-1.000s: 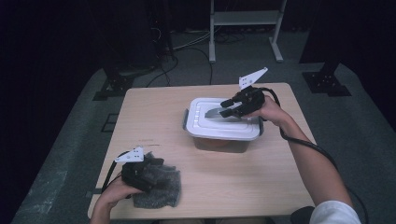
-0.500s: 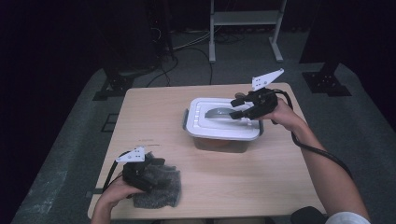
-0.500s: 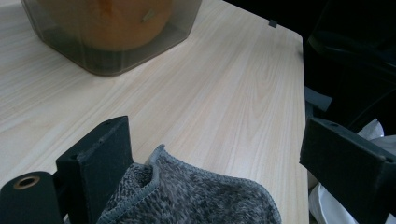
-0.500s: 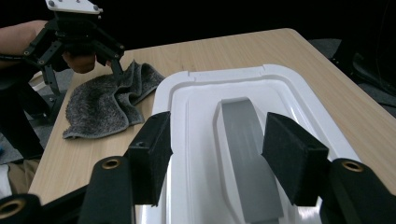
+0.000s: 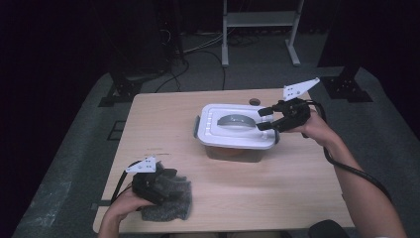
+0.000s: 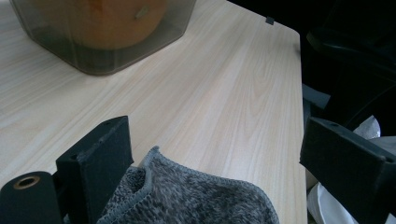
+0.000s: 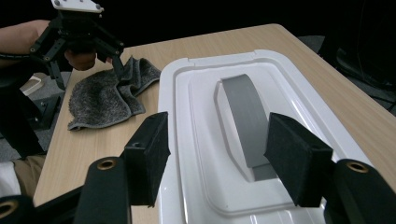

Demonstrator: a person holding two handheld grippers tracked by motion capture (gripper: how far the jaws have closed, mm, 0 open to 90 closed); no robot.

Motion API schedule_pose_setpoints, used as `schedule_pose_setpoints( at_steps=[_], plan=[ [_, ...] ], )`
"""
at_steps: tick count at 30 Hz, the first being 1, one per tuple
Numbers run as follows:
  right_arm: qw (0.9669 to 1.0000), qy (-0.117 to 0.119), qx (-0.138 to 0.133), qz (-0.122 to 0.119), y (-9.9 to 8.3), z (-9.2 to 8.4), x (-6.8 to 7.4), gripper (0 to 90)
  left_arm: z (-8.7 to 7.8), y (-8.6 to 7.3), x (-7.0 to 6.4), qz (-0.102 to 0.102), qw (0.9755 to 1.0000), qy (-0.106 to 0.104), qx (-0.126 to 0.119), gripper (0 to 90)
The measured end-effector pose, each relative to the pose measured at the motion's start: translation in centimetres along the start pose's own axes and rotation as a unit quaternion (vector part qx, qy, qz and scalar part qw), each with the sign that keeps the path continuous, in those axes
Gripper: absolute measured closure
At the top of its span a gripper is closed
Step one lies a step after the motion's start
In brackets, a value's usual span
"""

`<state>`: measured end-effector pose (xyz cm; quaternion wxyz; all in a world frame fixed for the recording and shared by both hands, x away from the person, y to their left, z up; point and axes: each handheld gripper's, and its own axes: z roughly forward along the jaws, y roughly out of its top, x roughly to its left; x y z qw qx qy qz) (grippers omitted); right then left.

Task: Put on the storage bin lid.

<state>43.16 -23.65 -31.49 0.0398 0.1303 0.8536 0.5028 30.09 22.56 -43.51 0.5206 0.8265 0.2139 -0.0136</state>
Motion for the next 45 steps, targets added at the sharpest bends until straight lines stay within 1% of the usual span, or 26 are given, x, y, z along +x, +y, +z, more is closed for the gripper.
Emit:
schedule_pose_setpoints(
  at_steps=[4, 8, 15, 26, 36, 45],
  plan=[
    [1.0, -0.005, 0.003, 0.007, -0.4, -0.7, 0.3, 37.4, 0.0, 0.0, 0.0, 0.0, 1.0, 0.0, 0.0, 8.2],
    [0.9999, -0.009, 0.005, 0.008, -0.9, -1.3, 0.7, 37.0, 0.0, 0.0, 0.0, 0.0, 1.0, 0.0, -0.002, 8.2],
    [0.9998, -0.016, -0.003, 0.009, -1.5, -2.4, 1.2, 36.5, 0.0, 0.0, 0.0, -0.001, 1.0, -0.001, -0.002, 8.2],
    [0.9993, -0.03, -0.002, 0.021, -3.2, -3.9, 1.9, 35.3, 0.1, 0.0, 0.0, -0.002, 1.0, -0.003, -0.003, 8.2],
    [0.9989, -0.032, -0.002, 0.036, -4.9, -4.5, 2.4, 34.4, 0.2, 0.0, 0.0, -0.007, 1.0, -0.003, -0.003, 8.2],
    [0.9982, -0.033, -0.005, 0.049, -6.6, -5.1, 2.9, 33.8, 0.2, 0.0, 0.0, -0.004, 1.0, -0.003, 0.0, 8.2]
  ],
)
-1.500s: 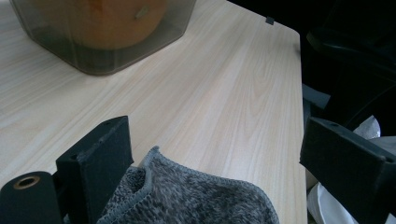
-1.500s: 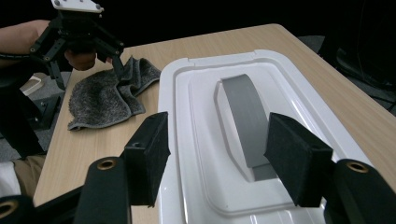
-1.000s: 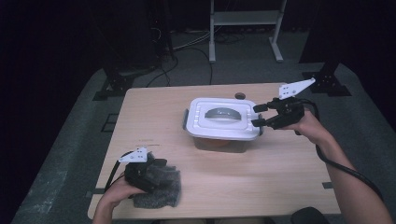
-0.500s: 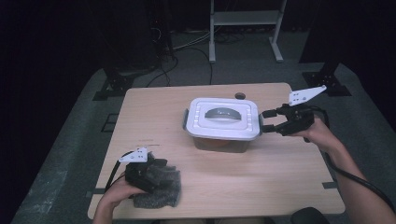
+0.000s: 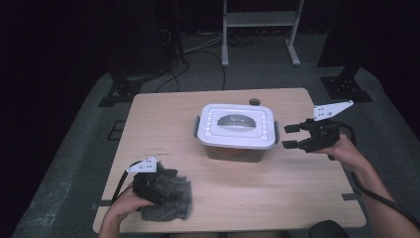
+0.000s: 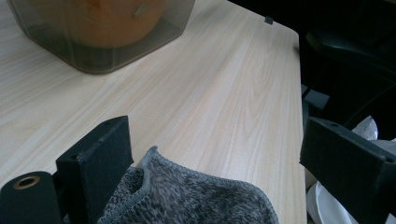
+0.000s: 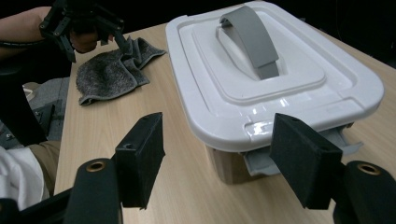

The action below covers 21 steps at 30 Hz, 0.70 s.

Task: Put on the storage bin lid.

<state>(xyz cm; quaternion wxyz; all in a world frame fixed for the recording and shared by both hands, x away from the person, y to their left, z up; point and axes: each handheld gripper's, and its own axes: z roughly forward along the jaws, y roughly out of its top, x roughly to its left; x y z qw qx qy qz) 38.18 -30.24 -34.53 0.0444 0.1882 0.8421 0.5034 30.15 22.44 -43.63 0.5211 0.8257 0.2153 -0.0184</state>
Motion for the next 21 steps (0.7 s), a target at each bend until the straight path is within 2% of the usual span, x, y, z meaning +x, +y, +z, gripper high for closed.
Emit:
schedule_pose_setpoints(
  at_steps=[21],
  plan=[
    [0.9992, -0.009, -0.003, 0.039, -4.0, -1.0, 0.3, 31.4, 0.2, -0.1, 0.0, -0.005, 1.0, -0.001, 0.002, 8.2]
  ],
)
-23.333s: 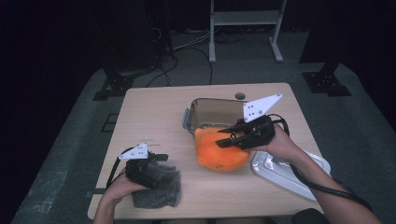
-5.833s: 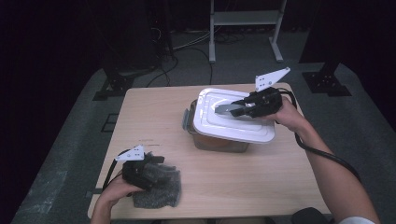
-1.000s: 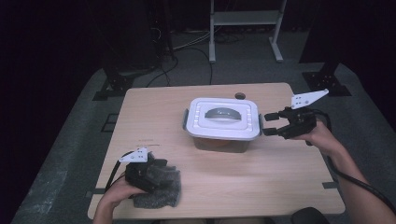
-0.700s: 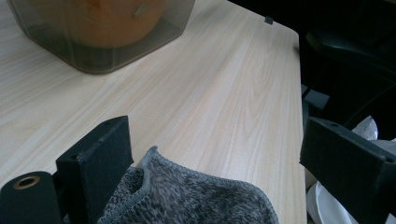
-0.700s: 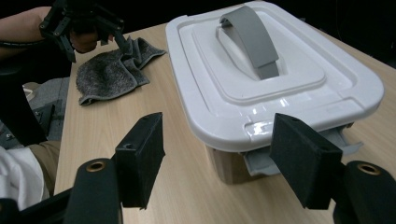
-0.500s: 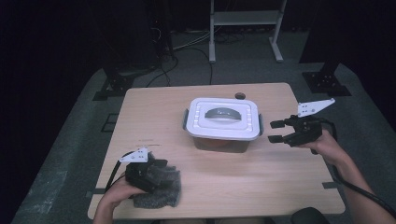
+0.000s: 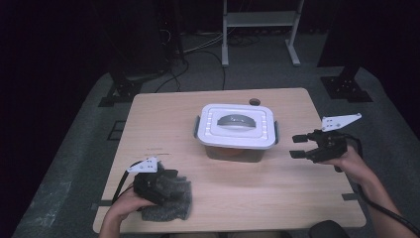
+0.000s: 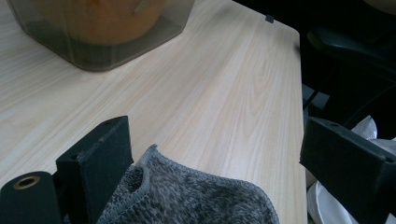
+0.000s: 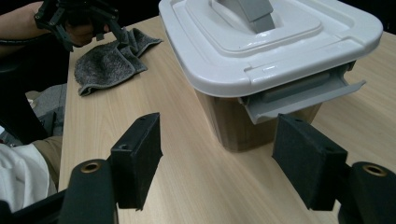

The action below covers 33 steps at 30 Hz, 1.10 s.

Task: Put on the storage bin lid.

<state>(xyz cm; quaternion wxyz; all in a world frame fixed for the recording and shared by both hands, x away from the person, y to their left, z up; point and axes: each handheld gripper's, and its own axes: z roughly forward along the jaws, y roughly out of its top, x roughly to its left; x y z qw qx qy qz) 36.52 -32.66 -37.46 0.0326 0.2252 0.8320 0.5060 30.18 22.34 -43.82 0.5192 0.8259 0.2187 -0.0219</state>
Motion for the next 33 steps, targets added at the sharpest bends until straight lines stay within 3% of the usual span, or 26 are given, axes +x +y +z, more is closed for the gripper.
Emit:
schedule_pose_setpoints(
  at_steps=[33],
  plan=[
    [0.9994, 0.005, 0.006, 0.034, -4.2, 0.6, 0.5, 30.4, 0.2, 0.0, 0.0, 0.0, 1.0, -0.002, 0.004, 8.2]
  ],
)
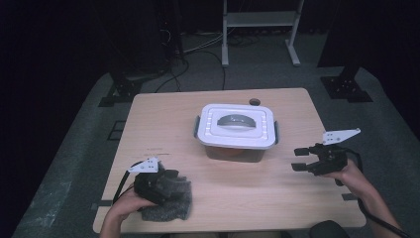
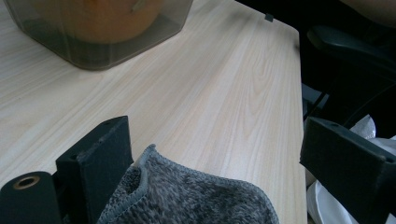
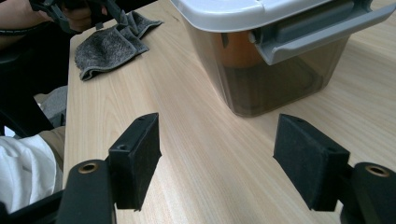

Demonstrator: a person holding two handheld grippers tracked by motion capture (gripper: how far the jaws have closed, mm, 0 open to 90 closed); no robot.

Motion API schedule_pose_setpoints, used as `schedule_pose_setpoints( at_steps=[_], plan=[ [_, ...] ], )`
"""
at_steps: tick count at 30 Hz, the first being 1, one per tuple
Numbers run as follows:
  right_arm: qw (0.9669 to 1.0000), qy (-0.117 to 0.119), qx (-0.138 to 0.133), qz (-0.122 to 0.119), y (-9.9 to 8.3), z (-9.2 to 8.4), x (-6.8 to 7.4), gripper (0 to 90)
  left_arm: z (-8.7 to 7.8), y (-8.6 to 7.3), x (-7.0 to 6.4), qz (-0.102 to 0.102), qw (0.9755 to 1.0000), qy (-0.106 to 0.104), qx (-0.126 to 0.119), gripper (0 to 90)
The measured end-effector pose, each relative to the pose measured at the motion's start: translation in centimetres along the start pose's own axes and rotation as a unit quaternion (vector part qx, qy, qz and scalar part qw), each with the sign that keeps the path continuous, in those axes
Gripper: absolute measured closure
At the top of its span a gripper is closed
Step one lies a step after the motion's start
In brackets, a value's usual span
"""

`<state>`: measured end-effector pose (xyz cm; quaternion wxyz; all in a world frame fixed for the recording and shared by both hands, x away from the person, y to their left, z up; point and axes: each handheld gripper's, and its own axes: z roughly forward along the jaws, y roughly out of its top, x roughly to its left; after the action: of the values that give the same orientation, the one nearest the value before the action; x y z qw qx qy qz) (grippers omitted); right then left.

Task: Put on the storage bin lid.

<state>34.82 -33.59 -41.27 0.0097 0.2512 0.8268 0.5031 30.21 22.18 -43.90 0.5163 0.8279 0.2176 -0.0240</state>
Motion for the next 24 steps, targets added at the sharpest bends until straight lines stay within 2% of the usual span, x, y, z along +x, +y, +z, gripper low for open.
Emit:
schedule_pose_setpoints(
  at_steps=[24],
  plan=[
    [0.9998, 0.004, -0.001, 0.021, -2.3, 0.6, 0.2, 30.3, 0.0, 0.0, 0.0, 0.0, 1.0, -0.001, -0.002, 8.1]
  ],
)
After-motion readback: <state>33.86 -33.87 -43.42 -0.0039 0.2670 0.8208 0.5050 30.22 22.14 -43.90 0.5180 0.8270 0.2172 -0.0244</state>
